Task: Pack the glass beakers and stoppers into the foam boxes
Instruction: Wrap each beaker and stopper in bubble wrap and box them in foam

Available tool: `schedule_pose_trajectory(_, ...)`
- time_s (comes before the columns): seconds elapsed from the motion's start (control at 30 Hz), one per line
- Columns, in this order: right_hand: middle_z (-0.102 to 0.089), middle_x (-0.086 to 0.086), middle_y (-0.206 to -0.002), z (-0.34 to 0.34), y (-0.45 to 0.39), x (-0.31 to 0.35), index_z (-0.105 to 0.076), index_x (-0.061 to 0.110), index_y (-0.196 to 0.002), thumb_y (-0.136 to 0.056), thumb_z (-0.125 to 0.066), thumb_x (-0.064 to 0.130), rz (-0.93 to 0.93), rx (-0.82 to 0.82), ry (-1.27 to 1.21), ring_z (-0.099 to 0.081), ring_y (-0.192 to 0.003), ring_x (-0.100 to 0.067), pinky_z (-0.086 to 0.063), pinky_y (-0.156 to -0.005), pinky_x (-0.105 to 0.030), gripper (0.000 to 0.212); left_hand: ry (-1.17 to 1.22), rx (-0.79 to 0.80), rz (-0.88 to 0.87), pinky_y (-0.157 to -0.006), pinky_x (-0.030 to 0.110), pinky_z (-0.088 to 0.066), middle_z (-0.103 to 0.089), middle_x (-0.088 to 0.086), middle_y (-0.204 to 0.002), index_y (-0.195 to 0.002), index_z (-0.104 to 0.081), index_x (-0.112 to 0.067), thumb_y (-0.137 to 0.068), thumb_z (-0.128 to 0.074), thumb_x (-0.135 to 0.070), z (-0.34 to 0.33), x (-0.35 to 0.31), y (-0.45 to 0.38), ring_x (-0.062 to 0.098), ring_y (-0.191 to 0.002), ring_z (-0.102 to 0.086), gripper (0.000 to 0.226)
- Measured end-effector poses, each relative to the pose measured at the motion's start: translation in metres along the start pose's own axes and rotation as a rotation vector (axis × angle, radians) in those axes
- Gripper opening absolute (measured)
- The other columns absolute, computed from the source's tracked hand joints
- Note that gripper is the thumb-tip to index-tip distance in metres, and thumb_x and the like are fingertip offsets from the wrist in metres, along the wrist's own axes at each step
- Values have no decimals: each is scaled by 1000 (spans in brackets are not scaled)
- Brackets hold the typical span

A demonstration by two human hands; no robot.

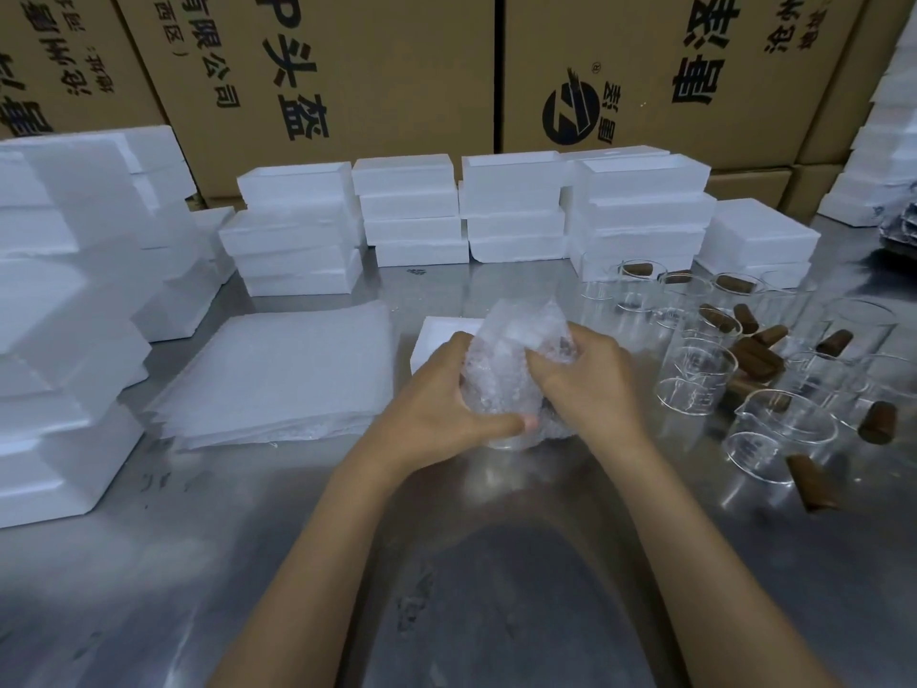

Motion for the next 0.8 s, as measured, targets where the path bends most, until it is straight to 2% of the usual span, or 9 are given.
schedule_pose_trajectory(0.1, -74, 4, -80, -3, 2, 0, -72, 16, -83, -78, -75, 33, 7, 14, -44, -71, -83, -21, -57, -77, -39, 18, 149, -96, -14, -81, 26, -51, -60, -20, -105, -103, -57, -45, -69, -65, -60, 5, 0, -4, 1, -91, -60, 37)
schedule_pose_trajectory(0.2, -73, 3, -78, -5, 3, 2, -70, 14, -84, -77, -77, 34, 20, 31, -103, -69, -81, -20, -56, -77, -39, 22, 99, -229, -63, -71, 21, -43, -56, -7, -95, -89, -61, -36, -79, -61, -34, 6, 1, -6, 5, -85, -55, 10)
schedule_pose_trajectory(0.3, -65, 5, -81, -1, 1, 7, -60, 19, -87, -75, -77, 28, 21, 9, -201, -61, -78, -15, -49, -72, -31, 22, -18, -278, -57, -65, 23, -39, -50, -2, -81, -77, -63, -26, -82, -64, -17, -2, 6, -8, 10, -76, -53, 11)
schedule_pose_trajectory(0.4, -60, 20, -81, 9, 2, 15, -57, 29, -86, -72, -69, 25, 49, -44, -353, -52, -73, 0, -43, -68, -15, 18, -78, -349, -45, -56, 19, -30, -44, -4, -71, -59, -52, -26, -76, -59, -23, -5, 8, -8, 11, -67, -49, 19)
schedule_pose_trajectory(0.47, -60, 20, -72, 9, 7, 24, -63, 24, -79, -74, -65, 19, 109, -25, -363, -51, -69, -1, -43, -66, -18, 7, -183, -386, -26, -51, 21, -25, -40, -2, -68, -54, -42, -21, -76, -58, -24, -6, 9, -9, 13, -65, -47, 27)
schedule_pose_trajectory(0.53, -63, 13, -68, 2, 14, 31, -67, 13, -72, -80, -65, 9, 182, 59, -260, -54, -72, -7, -42, -69, -24, 9, -262, -392, 12, -50, 26, -25, -39, -2, -67, -56, -38, -16, -78, -56, -28, -5, 8, -7, 15, -63, -45, 31)
schedule_pose_trajectory(0.6, -66, 6, -69, -8, 21, 35, -66, 7, -67, -84, -62, 7, 282, 175, -56, -54, -84, -15, -43, -76, -28, 17, -154, -376, 43, -53, 29, -30, -44, -2, -65, -59, -41, -17, -75, -50, -37, -3, 6, -6, 16, -63, -46, 27)
schedule_pose_trajectory(0.7, -57, 2, -63, -15, 26, 34, -52, 6, -58, -89, -51, 11, 353, 331, 107, -48, -91, -19, -43, -81, -32, 32, 272, -395, 89, -62, 29, -40, -55, -4, -67, -72, -52, -24, -75, -46, -38, 8, 3, -4, 14, -66, -52, 16)
schedule_pose_trajectory(0.8, -49, 3, -58, -17, 26, 32, -40, 11, -53, -87, -41, 17, 364, 392, 162, -47, -91, -17, -41, -80, -37, 34, 289, -398, -31, -58, 22, -38, -59, -3, -63, -65, -58, -17, -76, -44, -28, 16, -6, -1, 10, -63, -52, 21)
Point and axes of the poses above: each hand's wrist, its own y-axis away from the middle knuckle, its own z-axis out of the back of the hand, x = y × z, the point moved 5 cm from there along -y, towards the middle knuckle
